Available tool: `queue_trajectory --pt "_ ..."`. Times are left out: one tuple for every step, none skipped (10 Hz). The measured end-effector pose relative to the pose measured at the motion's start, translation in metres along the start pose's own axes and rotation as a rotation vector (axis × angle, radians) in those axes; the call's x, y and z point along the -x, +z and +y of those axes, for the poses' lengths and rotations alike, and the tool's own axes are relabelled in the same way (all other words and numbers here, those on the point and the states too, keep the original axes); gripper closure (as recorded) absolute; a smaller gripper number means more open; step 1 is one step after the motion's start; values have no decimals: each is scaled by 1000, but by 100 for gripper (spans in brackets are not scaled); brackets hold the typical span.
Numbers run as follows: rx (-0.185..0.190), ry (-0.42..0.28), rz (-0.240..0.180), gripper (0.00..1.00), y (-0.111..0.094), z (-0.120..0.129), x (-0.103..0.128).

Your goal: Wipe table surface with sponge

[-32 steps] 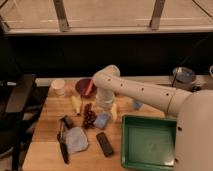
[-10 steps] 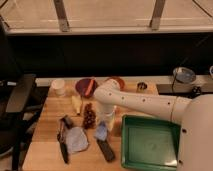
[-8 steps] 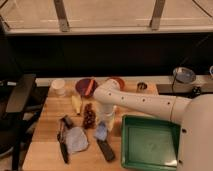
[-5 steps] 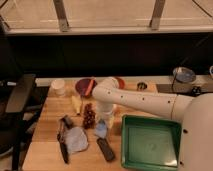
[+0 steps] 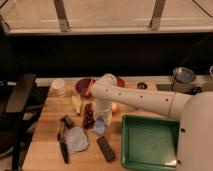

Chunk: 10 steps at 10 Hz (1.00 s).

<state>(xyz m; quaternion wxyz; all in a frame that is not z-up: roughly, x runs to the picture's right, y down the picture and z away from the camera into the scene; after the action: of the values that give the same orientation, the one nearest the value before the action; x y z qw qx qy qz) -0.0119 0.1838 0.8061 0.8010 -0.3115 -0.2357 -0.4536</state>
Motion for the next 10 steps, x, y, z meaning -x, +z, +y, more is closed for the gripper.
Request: queue_trajectory --pt "-22 -7 -17 100 8 -1 -4" --pt "-32 -6 -27 100 15 1 -9" --pt "-37 -6 -34 100 19 2 -12" --pt "-40 -8 -43 100 26 2 -14" --pt "-40 -8 -45 100 28 4 -14" --pt "-37 -6 -44 100 29 8 -15" --pt "-31 0 -42 100 31 13 -17" --pt "-15 9 -36 100 35 18 -20" --pt "-1 14 -33 100 37 22 -22" --pt "13 33 -25 100 39 32 -30"
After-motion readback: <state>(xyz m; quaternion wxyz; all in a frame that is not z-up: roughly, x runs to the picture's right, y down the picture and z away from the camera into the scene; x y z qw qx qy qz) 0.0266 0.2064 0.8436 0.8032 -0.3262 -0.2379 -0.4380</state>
